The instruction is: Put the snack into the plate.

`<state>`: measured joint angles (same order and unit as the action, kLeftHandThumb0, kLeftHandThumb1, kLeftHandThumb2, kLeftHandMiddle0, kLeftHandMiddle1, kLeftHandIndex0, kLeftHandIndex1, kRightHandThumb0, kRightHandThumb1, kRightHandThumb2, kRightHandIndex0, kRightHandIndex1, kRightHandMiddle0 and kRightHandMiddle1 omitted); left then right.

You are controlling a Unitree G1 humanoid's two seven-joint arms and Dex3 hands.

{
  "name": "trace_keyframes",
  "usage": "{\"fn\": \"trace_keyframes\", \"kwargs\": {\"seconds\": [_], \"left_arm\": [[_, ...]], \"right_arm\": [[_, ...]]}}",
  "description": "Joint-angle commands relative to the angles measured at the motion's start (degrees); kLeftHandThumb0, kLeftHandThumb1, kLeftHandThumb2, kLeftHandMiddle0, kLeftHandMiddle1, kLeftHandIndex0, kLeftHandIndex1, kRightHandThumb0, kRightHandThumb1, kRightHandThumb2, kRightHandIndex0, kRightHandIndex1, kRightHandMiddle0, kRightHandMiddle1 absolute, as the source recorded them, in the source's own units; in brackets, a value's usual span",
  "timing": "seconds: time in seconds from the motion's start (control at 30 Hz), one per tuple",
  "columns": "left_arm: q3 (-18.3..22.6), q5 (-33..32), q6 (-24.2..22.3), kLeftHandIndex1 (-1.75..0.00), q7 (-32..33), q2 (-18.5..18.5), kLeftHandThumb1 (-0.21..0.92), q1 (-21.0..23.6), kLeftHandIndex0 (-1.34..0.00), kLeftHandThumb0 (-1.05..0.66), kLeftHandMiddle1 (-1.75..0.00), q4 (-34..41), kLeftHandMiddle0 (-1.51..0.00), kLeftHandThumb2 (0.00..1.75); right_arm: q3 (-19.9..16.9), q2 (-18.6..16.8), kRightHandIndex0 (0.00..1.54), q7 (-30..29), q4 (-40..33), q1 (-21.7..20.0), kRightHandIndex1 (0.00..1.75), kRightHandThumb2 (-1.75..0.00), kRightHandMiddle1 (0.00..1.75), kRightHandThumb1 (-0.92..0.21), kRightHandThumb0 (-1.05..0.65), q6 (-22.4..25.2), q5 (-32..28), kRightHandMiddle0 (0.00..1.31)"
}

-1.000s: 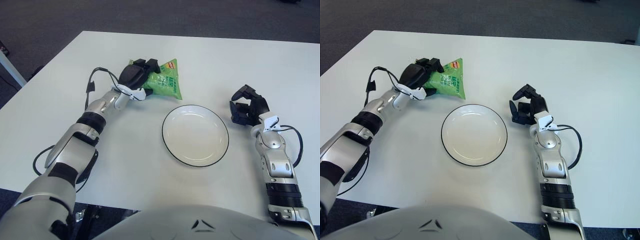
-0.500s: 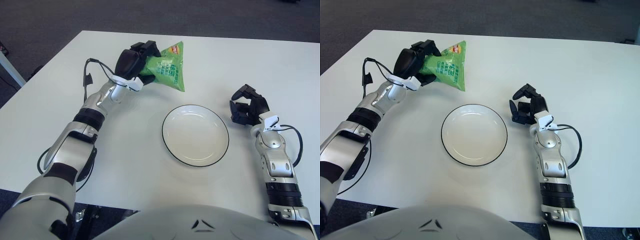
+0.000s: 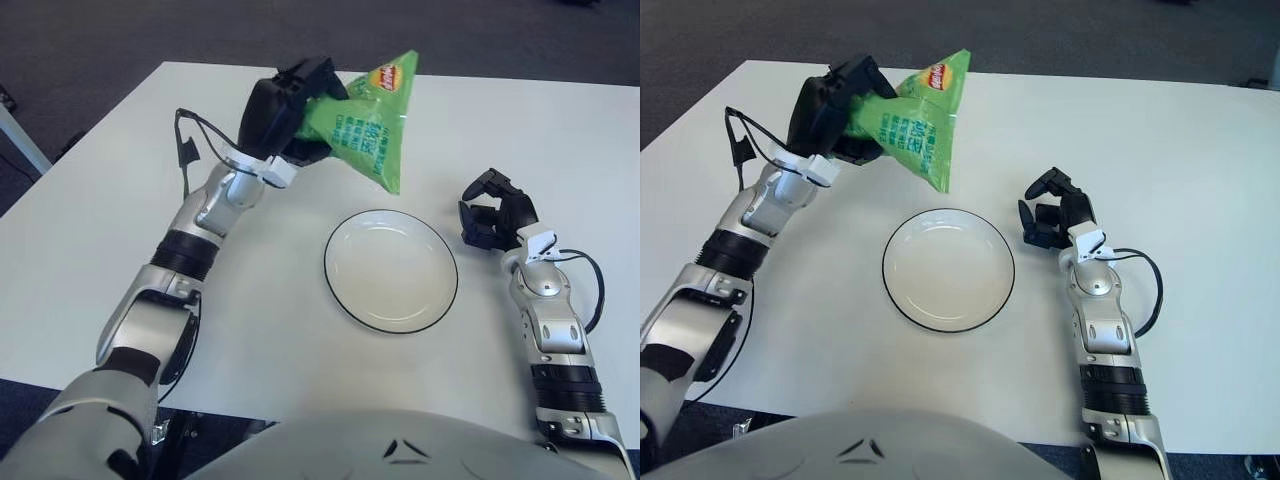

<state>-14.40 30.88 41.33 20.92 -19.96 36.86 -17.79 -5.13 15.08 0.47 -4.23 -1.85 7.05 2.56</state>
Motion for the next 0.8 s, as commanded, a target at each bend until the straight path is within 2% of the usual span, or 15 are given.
{"fn": "trace_keyframes", "kwargs": {"seconds": [0.0, 0.13, 0.3, 0.47, 0.53, 0.7, 0.77], "left_arm": [[0.35, 0.16, 0.48, -1.75, -1.65, 0.5, 0.02, -1.06, -0.61, 0.0, -1.73, 2.67, -0.83, 1.65], [-0.23, 0.57, 1.17, -1.75, -3.01, 1.58, 0.02, -1.87, -0.61, 0.0, -1.71, 4.03, -0.84, 1.65], [-2.2, -7.12, 5.19, -1.75, -10.58, 1.82, 0.02, -2.69, -0.61, 0.0, -1.69, 5.15, -0.84, 1.65], [-2.74, -10.63, 5.35, -1.75, -17.3, 0.29, 0.02, -6.36, -0.61, 0.0, -1.68, 10.83, -0.85, 1.64], [-4.25, -11.89, 6.33, -1.75, -20.07, -0.03, 0.03, -8.76, -0.6, 0.0, -1.68, 12.67, -0.84, 1.62], [-5.91, -11.62, 10.49, -1.75, -20.59, 2.98, 0.05, -12.26, -0.58, 0.0, -1.67, 11.46, -0.83, 1.6], [-6.28, -13.11, 10.13, -1.75, -22.14, 3.46, 0.06, -12.49, -0.57, 0.0, -1.67, 11.83, -0.83, 1.59]], "right_arm": [[0.96, -0.42, 1.22, 0.61, 4.9, 3.5, 1.75, -1.14, 1.75, -0.46, -0.44, 3.2, 1.25, 0.5], [0.96, -0.44, 1.23, 0.7, 5.25, 3.23, 1.75, -1.15, 1.75, -0.44, -0.44, 2.96, 1.26, 0.51], [0.87, -0.56, 1.23, 0.74, 5.33, 3.24, 1.75, -1.16, 1.75, -0.44, -0.44, 2.7, 1.17, 0.52], [0.81, -0.63, 1.24, 0.6, 5.36, 3.17, 1.75, -1.16, 1.75, -0.44, -0.44, 2.74, 1.18, 0.51], [0.78, -0.54, 1.24, 0.71, 5.44, 3.12, 1.75, -1.15, 1.75, -0.44, -0.44, 2.72, 1.14, 0.51], [0.88, -0.47, 1.25, 0.51, 5.65, 3.04, 1.75, -1.15, 1.75, -0.45, -0.44, 2.22, 1.45, 0.51], [0.92, -0.37, 1.25, 0.49, 5.93, 2.97, 1.75, -1.15, 1.75, -0.45, -0.44, 1.87, 1.62, 0.51]]}}
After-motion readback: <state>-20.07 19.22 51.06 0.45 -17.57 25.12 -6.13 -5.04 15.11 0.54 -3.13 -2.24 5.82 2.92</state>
